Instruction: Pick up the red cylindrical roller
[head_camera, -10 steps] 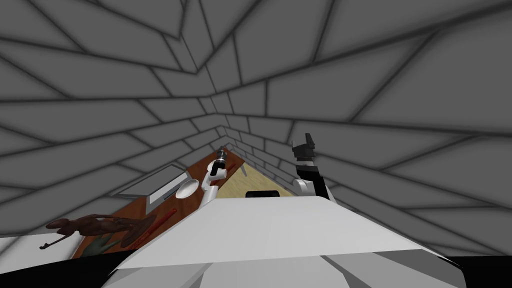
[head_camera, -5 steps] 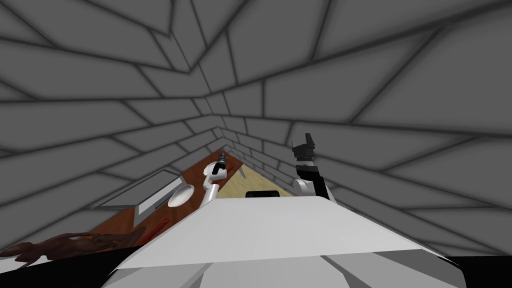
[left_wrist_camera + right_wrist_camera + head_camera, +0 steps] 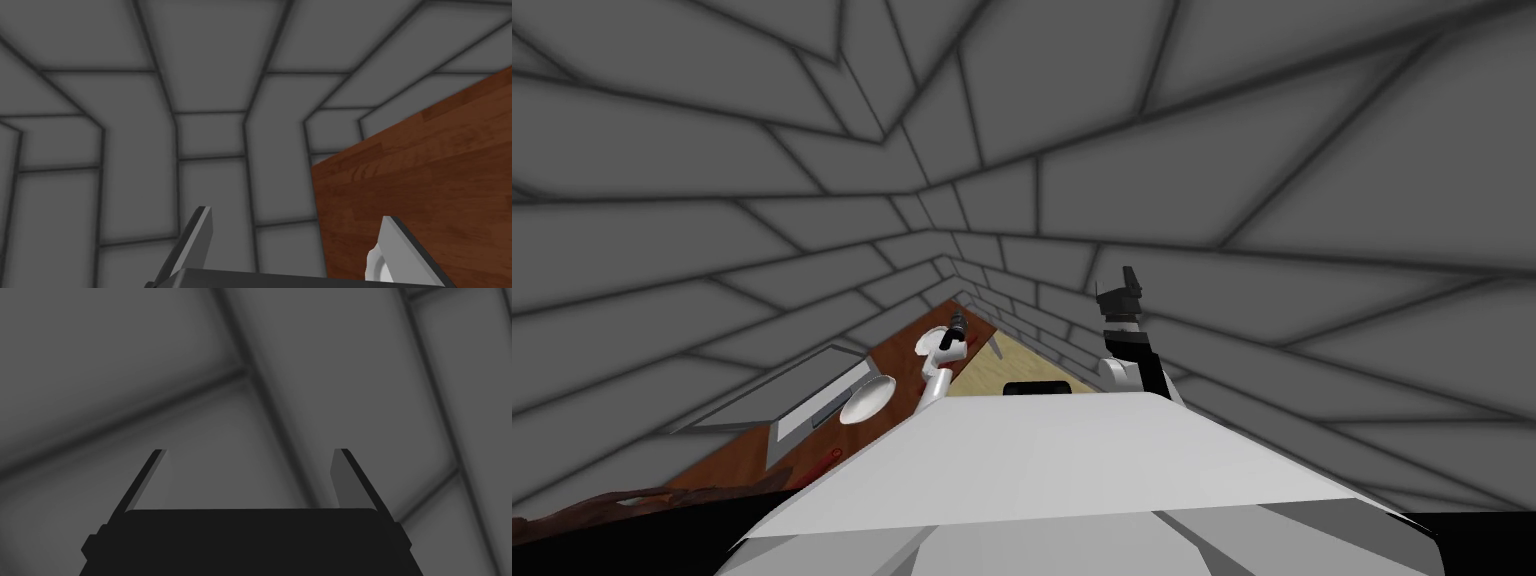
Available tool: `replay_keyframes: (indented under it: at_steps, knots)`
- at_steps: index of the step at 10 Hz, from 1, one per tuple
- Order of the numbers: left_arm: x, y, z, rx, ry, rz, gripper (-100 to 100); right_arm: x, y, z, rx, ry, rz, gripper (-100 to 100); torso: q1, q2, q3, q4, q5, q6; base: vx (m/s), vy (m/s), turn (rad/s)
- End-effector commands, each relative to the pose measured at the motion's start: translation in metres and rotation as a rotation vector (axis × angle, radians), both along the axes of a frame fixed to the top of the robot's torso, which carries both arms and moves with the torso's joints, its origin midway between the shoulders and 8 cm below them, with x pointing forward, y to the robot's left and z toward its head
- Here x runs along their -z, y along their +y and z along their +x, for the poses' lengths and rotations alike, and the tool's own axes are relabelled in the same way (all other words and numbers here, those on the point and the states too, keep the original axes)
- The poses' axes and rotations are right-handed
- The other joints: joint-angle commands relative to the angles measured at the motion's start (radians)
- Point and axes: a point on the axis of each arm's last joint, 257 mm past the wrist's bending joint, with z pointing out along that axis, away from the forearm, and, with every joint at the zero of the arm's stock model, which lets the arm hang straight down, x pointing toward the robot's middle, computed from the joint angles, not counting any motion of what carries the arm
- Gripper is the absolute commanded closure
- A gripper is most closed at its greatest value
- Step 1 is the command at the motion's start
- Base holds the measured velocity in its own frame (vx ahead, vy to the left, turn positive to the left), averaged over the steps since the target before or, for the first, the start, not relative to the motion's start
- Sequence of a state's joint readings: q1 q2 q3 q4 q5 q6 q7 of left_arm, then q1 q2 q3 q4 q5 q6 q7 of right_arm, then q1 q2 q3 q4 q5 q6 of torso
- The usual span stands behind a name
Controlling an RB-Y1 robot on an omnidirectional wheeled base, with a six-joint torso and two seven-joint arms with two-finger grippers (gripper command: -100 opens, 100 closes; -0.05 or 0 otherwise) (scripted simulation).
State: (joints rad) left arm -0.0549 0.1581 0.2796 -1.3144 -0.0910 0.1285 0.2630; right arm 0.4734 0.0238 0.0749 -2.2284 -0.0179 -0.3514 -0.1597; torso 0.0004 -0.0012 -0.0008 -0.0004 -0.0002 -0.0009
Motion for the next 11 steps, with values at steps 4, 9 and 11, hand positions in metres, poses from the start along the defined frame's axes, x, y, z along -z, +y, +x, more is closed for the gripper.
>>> replay_keyframes:
  at_steps: [4, 9, 11]
  knots:
    - [0.058, 0.018, -0.018, -0.076, 0.145, -0.094, -100, 0.0, 0.0, 0.0, 0.0, 0.0, 0.0, 0, 0.001, -0.001, -0.001, 0.0, 0.0, 0.0, 0.059, 0.022, -0.037]
    - [0.094, 0.023, -0.037, -0.114, 0.227, -0.137, -100, 0.0, 0.0, 0.0, 0.0, 0.0, 0.0, 0, 0.0, 0.001, 0.0, 0.0, 0.0, 0.0, 0.036, 0.021, -0.017]
    - [0.119, 0.028, -0.053, -0.15, 0.288, -0.173, -100, 0.0, 0.0, 0.0, 0.0, 0.0, 0.0, 0, 0.0, 0.001, 0.001, 0.0, 0.0, 0.0, 0.038, 0.024, -0.027]
